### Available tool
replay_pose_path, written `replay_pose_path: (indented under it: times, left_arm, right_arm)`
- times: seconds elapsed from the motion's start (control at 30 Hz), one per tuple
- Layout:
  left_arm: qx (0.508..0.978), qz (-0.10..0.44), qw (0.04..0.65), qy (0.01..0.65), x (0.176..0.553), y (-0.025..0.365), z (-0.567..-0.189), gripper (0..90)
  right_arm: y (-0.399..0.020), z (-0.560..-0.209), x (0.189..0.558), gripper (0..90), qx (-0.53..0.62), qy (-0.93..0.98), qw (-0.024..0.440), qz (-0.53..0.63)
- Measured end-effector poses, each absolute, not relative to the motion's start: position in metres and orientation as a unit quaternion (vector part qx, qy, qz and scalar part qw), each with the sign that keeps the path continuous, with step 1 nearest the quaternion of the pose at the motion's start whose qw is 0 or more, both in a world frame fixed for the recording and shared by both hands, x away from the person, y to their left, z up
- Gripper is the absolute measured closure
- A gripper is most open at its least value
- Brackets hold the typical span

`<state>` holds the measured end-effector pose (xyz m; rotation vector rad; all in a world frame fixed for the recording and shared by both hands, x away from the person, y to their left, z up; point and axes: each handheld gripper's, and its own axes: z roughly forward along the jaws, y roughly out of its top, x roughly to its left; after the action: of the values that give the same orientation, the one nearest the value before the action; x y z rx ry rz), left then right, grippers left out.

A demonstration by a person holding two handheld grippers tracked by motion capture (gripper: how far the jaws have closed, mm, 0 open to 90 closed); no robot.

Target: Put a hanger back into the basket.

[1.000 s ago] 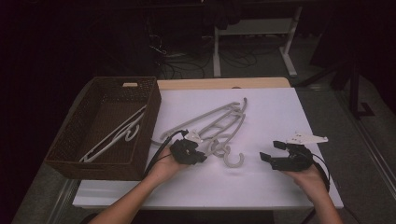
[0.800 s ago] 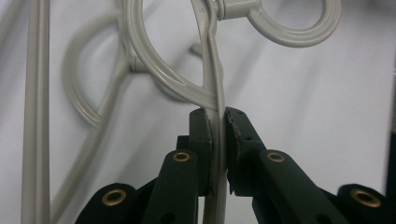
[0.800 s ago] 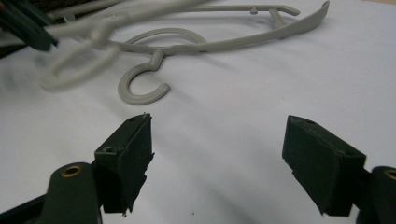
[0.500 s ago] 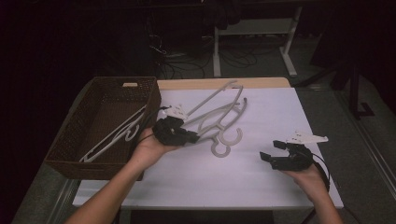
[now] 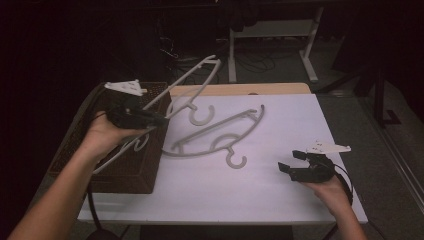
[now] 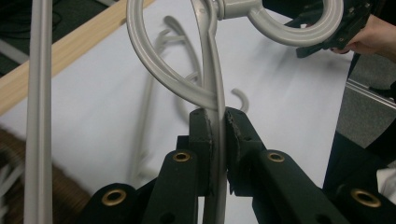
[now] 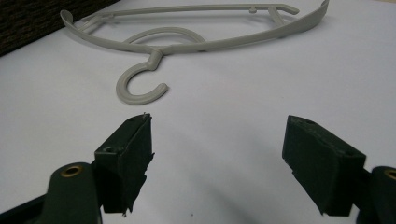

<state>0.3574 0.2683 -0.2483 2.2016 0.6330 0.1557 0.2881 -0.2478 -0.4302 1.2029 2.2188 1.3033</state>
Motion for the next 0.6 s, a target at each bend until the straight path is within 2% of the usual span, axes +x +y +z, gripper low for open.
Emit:
replay_pose_path:
  times: [0.3, 0.6]
  left_arm:
    - [0.864, 0.071, 0.399, 0.298, 0.360, 0.341, -0.263, 82.3]
    - [0.867, 0.054, 0.376, 0.323, 0.368, 0.381, -0.299, 82.1]
  right_arm:
    - [-0.246, -0.431, 0.289, 23.6, 0.419, 0.774, 0.150, 0.451]
    - [-0.246, -0.431, 0.290, 23.5, 0.422, 0.774, 0.150, 0.448]
